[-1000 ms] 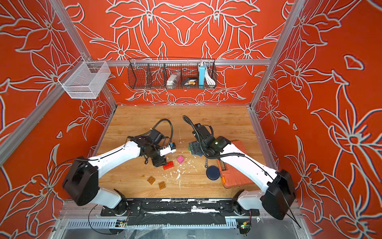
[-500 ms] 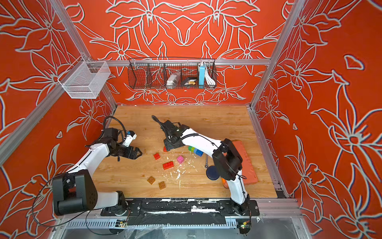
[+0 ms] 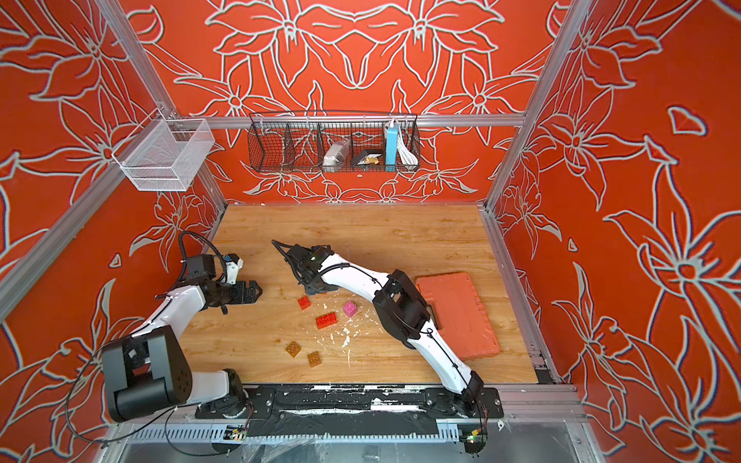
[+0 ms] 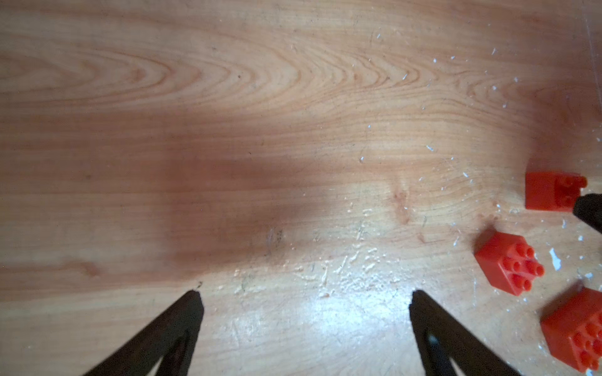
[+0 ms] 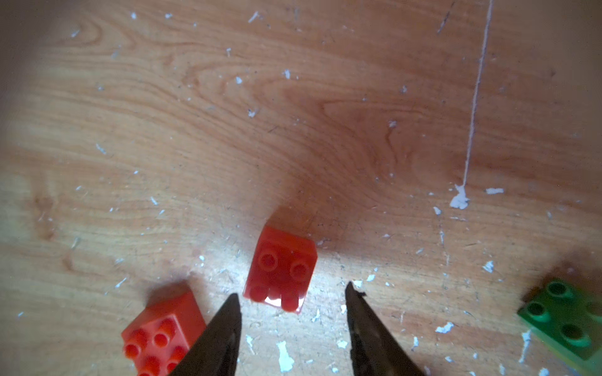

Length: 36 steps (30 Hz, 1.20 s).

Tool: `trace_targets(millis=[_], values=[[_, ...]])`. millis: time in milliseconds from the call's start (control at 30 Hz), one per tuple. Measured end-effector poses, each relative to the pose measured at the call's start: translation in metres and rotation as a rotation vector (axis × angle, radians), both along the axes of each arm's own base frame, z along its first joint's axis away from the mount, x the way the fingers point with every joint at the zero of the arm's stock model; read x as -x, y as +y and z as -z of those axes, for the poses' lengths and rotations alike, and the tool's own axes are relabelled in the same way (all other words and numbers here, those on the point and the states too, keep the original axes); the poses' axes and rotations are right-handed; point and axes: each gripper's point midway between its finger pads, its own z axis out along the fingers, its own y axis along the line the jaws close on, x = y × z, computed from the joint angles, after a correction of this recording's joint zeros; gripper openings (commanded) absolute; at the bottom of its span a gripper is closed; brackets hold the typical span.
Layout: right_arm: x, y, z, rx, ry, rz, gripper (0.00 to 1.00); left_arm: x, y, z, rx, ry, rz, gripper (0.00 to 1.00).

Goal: Assemble the letter h with lego
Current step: Pick up the lego brick from the center of the board.

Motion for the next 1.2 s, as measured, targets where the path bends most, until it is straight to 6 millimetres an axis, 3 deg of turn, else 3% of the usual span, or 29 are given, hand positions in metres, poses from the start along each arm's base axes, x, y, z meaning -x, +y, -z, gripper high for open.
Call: trace_targets(millis=[333, 500, 633, 700, 800, 967, 1200], values=[[-0.007, 0.011, 0.011, -0.016, 0.005, 0.031, 0.52, -0.003, 0.000, -0.005, 0.003, -0.022, -0.011, 0.99], [-0.005, 0.010, 0.020, -0.005, 0.024, 0.034, 0.37, -0.003, 0.000, -0.005, 0.007, -0.023, -0.009, 0.99], [-0.003, 0.010, 0.021, 0.002, 0.032, 0.024, 0.34, -0.003, 0.000, -0.005, 0.008, -0.024, -0.008, 0.99], [-0.003, 0.010, 0.021, 0.007, 0.033, 0.007, 0.28, -0.003, 0.000, -0.005, 0.008, -0.024, -0.008, 0.99], [0.001, 0.013, 0.021, 0.009, 0.048, -0.065, 0.28, -0.004, -0.001, -0.005, 0.011, -0.025, -0.007, 0.99], [0.009, 0.017, 0.009, 0.012, 0.056, -0.248, 0.28, -0.004, -0.002, -0.005, 0.014, -0.026, -0.005, 0.99], [0.027, 0.029, -0.031, -0.085, 0.070, -0.415, 0.25, -0.003, -0.002, -0.004, 0.016, -0.021, -0.005, 0.99]])
